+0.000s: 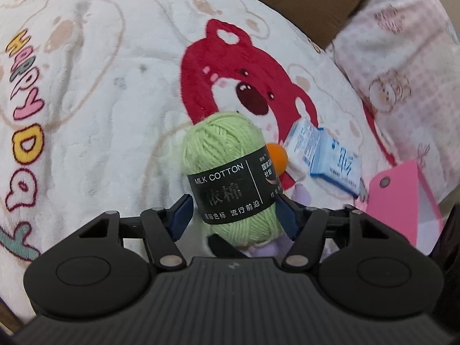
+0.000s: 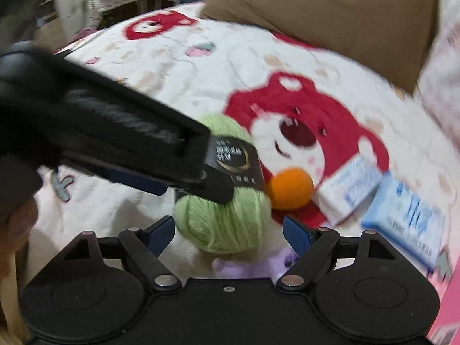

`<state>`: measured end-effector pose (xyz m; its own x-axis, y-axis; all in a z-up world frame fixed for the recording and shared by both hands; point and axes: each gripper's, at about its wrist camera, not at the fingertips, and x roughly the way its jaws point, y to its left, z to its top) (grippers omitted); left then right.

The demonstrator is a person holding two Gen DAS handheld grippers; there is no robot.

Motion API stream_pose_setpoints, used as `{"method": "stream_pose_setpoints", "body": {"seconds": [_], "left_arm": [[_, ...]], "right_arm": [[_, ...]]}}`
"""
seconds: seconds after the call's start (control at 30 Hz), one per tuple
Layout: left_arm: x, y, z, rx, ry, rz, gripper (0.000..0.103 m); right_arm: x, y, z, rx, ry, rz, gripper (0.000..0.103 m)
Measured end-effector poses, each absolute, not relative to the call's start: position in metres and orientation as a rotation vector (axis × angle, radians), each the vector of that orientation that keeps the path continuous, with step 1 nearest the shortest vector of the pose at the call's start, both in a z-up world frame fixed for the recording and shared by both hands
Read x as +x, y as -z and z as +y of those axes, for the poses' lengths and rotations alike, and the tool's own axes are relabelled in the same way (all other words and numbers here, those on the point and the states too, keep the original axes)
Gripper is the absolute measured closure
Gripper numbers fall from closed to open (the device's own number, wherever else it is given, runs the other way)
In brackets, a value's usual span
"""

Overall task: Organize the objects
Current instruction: 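Move the left gripper down to the green yarn skein, then close the left gripper on the green yarn skein and lift it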

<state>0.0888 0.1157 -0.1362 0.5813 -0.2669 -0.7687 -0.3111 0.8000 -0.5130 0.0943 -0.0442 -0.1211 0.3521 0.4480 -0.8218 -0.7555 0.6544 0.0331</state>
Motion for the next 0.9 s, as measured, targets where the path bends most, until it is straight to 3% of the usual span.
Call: {"method": "stream_pose_setpoints", "body": {"seconds": [0.07, 0.13, 0.3, 0.73, 0.9], "left_arm": [[0.089, 0.135, 0.111, -0.638, -0.039, 0.945, 0.042], [0.090, 0.134, 0.111, -0.632, -0.043, 0.927, 0.041], [0.092, 0.137, 0.115, -0.663, -0.043, 0.926, 0.044], [0.092, 0.145, 0.108, -0.638, -0.055, 0.919, 0.048], [0.091, 0.134, 0.092, -0.502, -0.041, 0.914, 0.053]], "right_arm": [[0.093, 0.122, -0.045, -0.338, -0.813, 0.919, 0.025], [0.094, 0.125, -0.045, -0.333, -0.795, 0.909, 0.032], [0.095, 0.128, -0.057, -0.219, -0.785, 0.914, 0.040], [0.088, 0.142, -0.060, -0.150, -0.714, 0.858, 0.040], [0.088, 0.137, -0.065, -0.118, -0.737, 0.866, 0.044]]}}
